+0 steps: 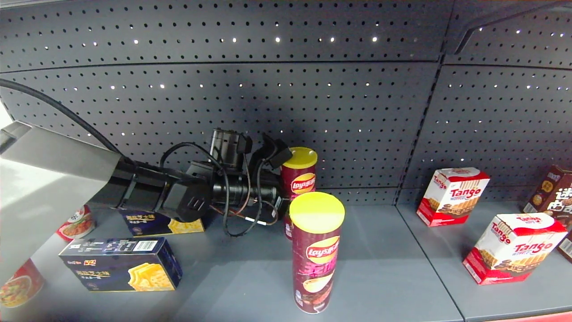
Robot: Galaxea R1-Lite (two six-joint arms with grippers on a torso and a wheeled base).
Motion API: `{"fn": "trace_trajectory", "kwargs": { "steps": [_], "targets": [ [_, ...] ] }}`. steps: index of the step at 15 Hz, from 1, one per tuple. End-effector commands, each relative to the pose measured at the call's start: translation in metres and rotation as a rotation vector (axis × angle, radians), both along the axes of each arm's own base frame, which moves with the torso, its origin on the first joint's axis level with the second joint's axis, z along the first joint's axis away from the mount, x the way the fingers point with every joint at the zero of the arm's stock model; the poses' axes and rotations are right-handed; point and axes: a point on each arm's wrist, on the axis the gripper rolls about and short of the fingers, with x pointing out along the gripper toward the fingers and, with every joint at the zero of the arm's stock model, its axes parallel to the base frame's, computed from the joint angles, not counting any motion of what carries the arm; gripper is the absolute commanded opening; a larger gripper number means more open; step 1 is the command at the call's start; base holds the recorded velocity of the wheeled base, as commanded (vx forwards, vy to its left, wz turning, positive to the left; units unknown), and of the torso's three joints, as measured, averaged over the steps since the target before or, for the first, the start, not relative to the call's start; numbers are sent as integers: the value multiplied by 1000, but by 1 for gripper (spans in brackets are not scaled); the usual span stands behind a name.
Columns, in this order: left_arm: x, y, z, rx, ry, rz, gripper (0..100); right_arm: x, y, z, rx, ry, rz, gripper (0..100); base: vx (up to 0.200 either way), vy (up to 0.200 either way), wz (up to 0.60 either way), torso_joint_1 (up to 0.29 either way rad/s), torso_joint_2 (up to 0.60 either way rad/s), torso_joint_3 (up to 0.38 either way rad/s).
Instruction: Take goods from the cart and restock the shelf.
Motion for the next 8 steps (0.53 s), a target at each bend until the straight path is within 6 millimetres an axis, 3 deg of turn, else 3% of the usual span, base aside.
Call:
{"fn": "trace_trajectory", "kwargs": {
  "steps": [1,5,8],
  "targets": [
    [0,0,-2,3,3,2,100,0,0,0,0,1,0,100,0,0,0,0,0,0],
    [-4,9,8,-5,-13,18,100,0,0,0,0,1,0,100,0,0,0,0,0,0],
    [-15,27,19,-7,-24,45,100,0,0,0,1,1,0,100,0,0,0,0,0,0]
  ]
}}
